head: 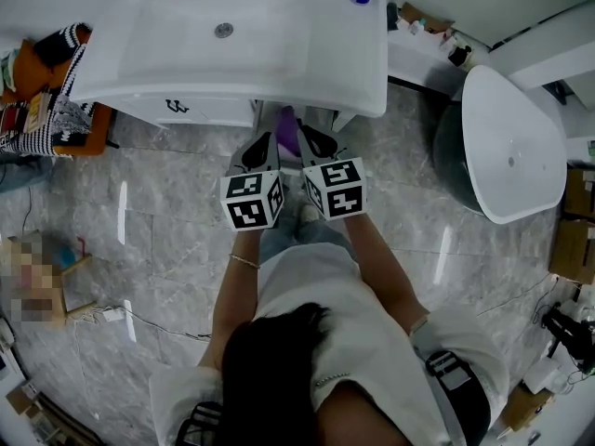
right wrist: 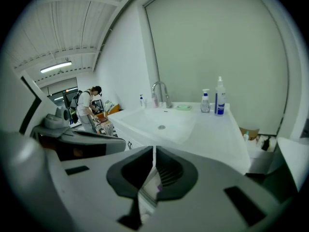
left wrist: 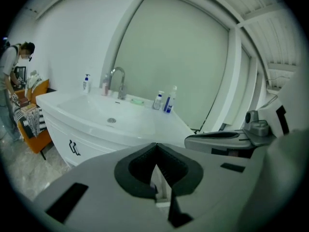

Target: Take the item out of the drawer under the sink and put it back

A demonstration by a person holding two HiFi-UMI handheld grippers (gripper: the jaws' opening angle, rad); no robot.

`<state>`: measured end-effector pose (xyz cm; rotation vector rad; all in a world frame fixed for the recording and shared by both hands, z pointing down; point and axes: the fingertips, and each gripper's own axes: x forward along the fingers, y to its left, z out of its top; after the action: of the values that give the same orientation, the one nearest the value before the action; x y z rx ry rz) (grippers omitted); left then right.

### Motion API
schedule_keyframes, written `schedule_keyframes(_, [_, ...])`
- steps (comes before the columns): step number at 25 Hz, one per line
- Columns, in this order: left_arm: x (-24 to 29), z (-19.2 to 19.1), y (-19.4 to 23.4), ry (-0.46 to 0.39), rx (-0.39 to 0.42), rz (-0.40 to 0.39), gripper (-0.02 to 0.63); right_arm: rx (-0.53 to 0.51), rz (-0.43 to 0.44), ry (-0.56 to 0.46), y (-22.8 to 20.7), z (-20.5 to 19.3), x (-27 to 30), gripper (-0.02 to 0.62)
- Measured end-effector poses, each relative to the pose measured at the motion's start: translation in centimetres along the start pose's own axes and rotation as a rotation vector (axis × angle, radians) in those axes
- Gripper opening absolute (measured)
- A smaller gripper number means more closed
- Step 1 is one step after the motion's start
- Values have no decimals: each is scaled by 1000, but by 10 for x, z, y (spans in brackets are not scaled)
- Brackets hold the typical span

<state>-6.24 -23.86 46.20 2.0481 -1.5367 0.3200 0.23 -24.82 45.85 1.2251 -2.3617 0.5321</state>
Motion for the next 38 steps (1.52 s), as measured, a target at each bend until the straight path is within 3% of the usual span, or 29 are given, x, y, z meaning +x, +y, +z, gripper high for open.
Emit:
schedule_keyframes(3, [7, -14, 10, 54, -11, 14, 5, 30, 20, 50, 1, -13, 11, 31])
schedule_keyframes(5, [11, -20, 14, 73, -22, 14, 5, 67, 42, 78, 2, -21, 18, 133])
schedule_keyframes(10, [26, -33, 26, 128, -25, 15, 5, 93, 39, 139, -3, -39, 39, 171])
schedule_keyframes(14, [40, -35, 38, 152, -42, 19, 5, 50, 24, 203, -6, -53, 59, 186])
schedule_keyframes(18, [59, -43, 47, 196, -21, 15, 5, 80, 56, 250, -8, -63, 80, 215])
schedule_keyframes(29, [109, -93, 75, 319, -34, 30, 5, 110, 55, 331, -27, -106, 141, 227])
schedule_keyframes(38, [150, -130, 104, 390, -23, 18, 5, 134, 57, 428, -34, -156, 188, 282])
